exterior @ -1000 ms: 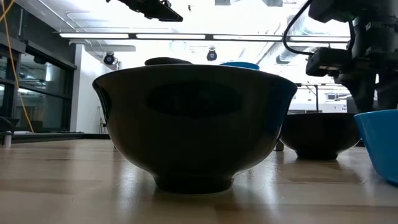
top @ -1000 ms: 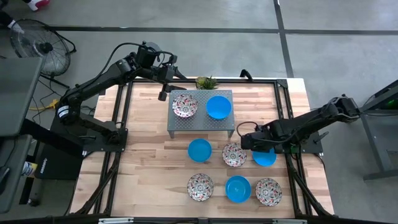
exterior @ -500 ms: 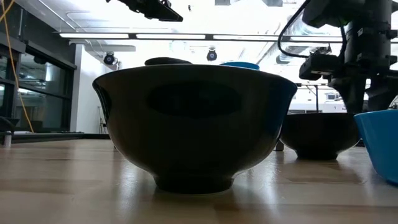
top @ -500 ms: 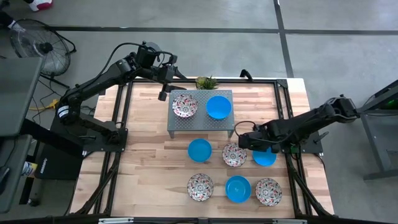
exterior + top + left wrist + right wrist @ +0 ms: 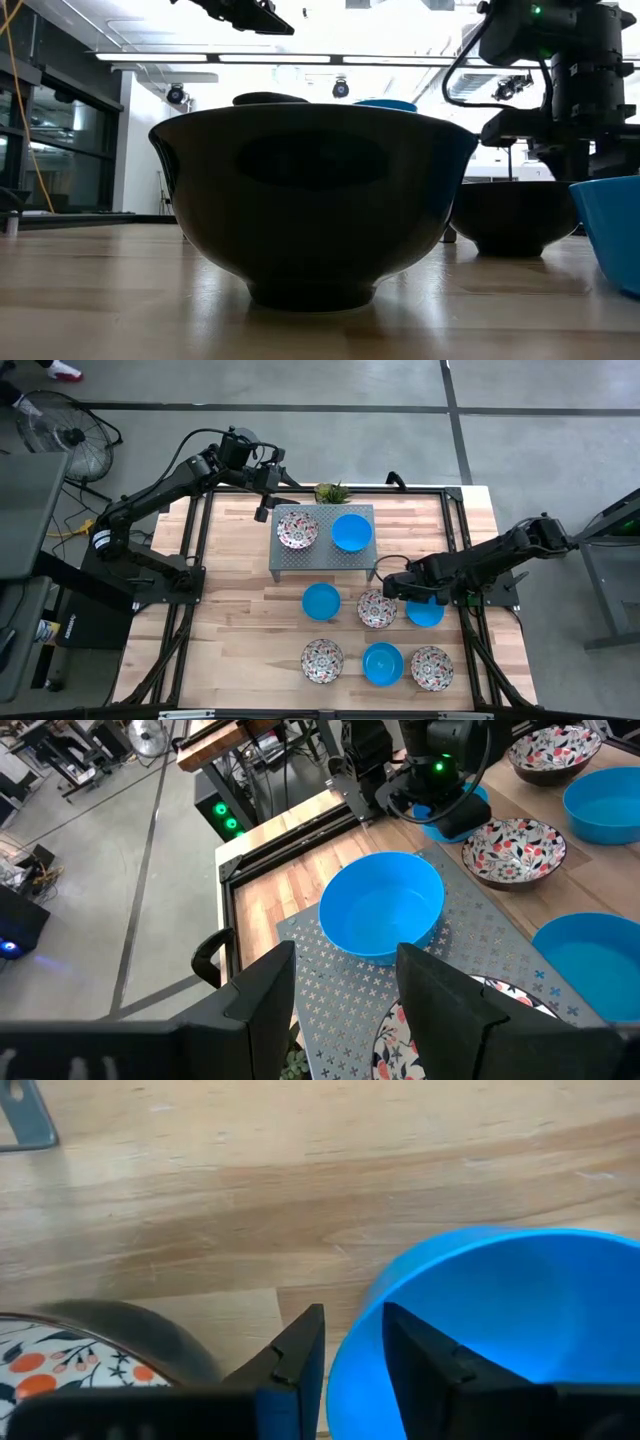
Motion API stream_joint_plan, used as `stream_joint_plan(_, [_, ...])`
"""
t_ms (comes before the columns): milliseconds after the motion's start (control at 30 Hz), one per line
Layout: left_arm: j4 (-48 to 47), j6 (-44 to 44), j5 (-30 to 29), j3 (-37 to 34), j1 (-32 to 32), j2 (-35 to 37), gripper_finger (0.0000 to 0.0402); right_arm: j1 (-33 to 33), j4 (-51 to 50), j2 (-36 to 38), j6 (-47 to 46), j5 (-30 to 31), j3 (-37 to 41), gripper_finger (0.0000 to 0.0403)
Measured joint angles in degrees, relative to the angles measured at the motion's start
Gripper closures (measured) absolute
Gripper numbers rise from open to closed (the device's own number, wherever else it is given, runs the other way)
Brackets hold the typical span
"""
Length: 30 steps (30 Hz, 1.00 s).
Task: Pick & Place Mini bowls
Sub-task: Stack the blue bowl on the blue bowl on the shelf
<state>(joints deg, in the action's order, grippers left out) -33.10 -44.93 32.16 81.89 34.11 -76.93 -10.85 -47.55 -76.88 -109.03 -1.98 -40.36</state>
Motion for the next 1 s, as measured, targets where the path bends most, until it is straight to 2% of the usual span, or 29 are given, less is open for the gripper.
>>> stream_joint_plan(167, [0.00, -0.24, 0.02, 0.00, 0.00, 0.00, 0.0231, 0.00, 0.26, 0.00, 0.00, -0.07, -0.02, 0.0334])
stream_joint_plan(433, [0.00, -0.24, -0.24, 0.00, 0.00, 0.00, 0.0231, 0.00, 0.06, 0.02, 1.39, -0.50, -0.12, 0.0395])
stream_joint_plan(1000, [0.00, -0.22, -0.33, 0.00, 0.01, 0.00, 0.0231, 0.00, -0.93, 0.02, 9.86, -6.88, -1.91, 0.0402])
